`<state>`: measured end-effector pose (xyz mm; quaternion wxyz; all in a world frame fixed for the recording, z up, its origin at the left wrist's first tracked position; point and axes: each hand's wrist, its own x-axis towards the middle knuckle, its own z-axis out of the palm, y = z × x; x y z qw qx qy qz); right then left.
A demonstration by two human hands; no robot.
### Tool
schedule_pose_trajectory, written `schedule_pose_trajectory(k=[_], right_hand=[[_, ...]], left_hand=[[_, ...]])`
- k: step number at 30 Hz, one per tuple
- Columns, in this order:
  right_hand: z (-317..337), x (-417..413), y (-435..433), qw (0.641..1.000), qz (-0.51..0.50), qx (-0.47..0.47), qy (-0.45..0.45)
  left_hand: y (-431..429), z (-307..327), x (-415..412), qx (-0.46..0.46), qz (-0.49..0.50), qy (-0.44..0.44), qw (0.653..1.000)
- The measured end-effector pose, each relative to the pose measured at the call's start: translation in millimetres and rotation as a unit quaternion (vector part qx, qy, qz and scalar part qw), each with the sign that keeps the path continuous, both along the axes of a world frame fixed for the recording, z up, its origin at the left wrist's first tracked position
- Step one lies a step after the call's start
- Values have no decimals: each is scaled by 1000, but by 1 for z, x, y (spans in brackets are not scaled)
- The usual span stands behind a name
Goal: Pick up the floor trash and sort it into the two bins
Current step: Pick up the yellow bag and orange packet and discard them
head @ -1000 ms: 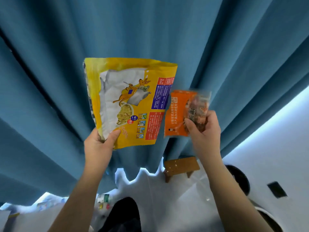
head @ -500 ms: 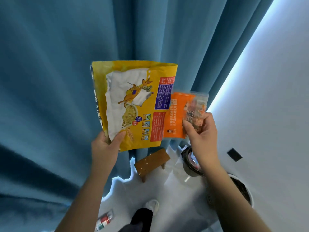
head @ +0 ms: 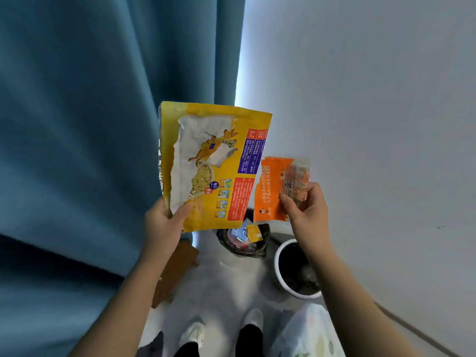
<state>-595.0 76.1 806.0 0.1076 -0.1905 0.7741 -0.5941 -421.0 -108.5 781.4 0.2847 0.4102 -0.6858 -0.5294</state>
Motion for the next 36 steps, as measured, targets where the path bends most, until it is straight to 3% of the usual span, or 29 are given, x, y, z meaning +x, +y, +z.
schedule_pose_trajectory(k=[11,17,21,28,33,36], right_hand=[[-140,-144,14,971,3,212,-108],[-224,-173,-13,948,16,259,-185],[-310,-185,-26,932,26,292,-215],[-464,-203,-41,911,32,333,-243],[-549,-215,-59,904,72,352,-231],[-599,-217,-68,899,92,367,-218]], left_hand=[[31,-135,-126,148,21,-165,975],[-3,-213,-168,236,-1,-270,934],[-23,-302,-178,265,-46,-343,900],[-70,-448,-225,166,-237,-483,826],[-83,-518,-279,94,-384,-555,732],[-84,-558,-305,43,-425,-568,703]])
